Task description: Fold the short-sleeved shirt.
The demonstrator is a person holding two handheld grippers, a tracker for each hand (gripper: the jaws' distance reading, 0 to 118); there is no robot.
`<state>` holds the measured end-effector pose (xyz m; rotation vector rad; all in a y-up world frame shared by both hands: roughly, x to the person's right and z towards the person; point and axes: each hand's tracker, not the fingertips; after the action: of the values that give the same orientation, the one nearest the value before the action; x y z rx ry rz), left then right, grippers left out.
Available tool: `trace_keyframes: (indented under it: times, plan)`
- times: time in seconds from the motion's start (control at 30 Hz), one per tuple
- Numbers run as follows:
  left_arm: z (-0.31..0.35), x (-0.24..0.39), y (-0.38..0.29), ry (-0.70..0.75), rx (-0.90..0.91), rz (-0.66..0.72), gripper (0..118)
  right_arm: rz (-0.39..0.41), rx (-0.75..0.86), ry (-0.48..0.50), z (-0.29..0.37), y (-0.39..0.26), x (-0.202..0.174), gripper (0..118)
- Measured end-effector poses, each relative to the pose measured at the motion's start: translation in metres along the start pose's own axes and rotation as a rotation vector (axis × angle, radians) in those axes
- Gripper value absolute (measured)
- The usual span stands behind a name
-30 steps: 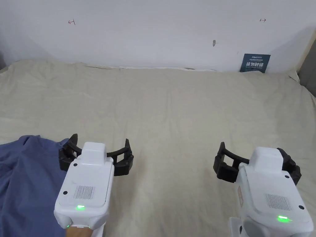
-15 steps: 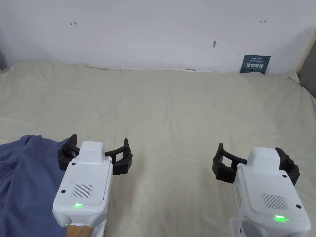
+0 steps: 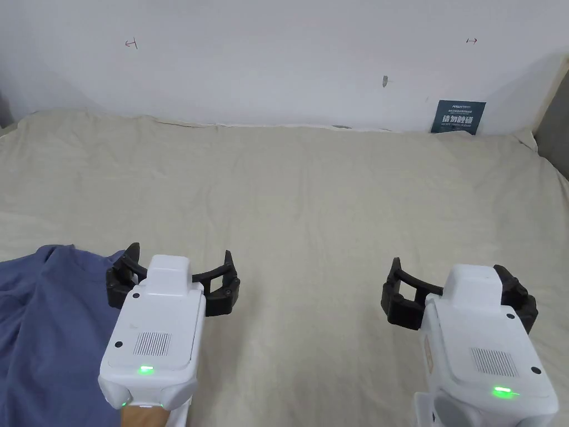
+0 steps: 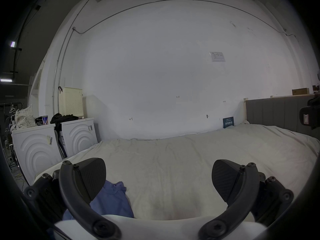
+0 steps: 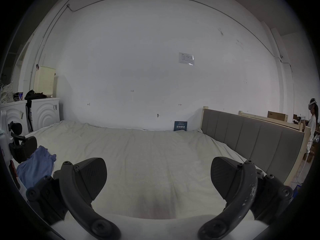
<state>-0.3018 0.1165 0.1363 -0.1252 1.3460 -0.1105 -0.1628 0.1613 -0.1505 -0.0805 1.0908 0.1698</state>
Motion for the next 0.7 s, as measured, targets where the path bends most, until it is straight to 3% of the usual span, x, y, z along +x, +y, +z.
trace_keyframes:
  times: [0.27,0.3,0.37,0.43,0.47,0.7]
  plan:
    - [0.000,0.000,0.002,-0.005,-0.001,0.002,118,0.003,-0.004,-0.001,-0.001,0.001,0.001,117]
    - [0.000,0.000,0.002,-0.009,-0.002,0.004,114,0.003,-0.004,-0.001,-0.001,0.001,0.001,113]
    - [0.001,-0.001,0.004,-0.029,-0.005,0.022,83,0.002,-0.004,0.004,0.000,0.003,0.001,90]
    - [0.002,-0.001,0.006,-0.061,-0.012,0.053,10,0.002,-0.007,0.009,0.001,0.006,0.001,30]
    - [0.001,-0.002,0.007,-0.073,-0.018,0.070,1,0.004,-0.007,0.007,0.001,0.007,0.000,1]
    - [0.002,-0.009,0.014,-0.058,-0.010,0.069,0,0.010,-0.013,0.004,0.001,0.012,-0.003,1]
